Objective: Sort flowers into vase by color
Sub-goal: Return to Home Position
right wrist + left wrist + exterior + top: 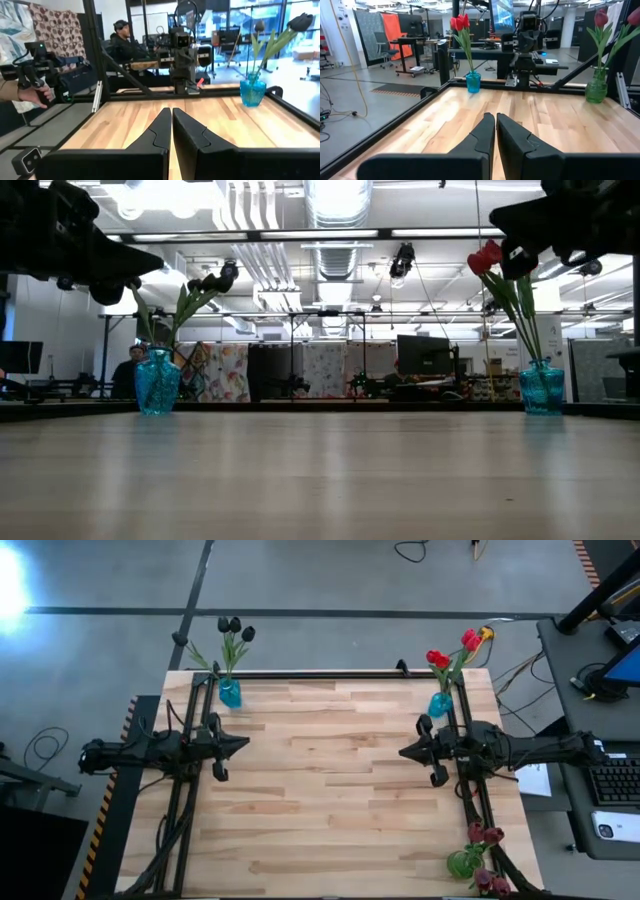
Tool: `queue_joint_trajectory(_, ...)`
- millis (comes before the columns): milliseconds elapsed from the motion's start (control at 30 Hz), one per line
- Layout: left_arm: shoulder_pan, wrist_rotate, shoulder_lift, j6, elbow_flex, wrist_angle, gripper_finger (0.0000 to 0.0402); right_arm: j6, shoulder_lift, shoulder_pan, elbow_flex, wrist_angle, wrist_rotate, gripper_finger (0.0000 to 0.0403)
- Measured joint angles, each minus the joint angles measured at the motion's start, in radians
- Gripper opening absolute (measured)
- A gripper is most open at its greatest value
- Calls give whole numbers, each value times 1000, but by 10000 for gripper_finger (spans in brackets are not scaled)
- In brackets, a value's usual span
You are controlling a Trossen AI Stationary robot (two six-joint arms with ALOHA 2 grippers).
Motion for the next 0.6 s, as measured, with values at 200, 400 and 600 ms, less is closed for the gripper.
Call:
queue_joint_trajectory(200, 0, 0, 0, 5, 0, -2, 5, -18, -75, 0, -42, -4, -4, 9)
queue_joint_trajectory(400, 0, 0, 0, 9, 0, -12, 5, -5, -135, 0, -59, -59, -44, 9)
queue_joint_trajectory(600, 0, 28, 0, 16, 0, -17, 5, -10, -192, 0, -60, -119, -57, 9)
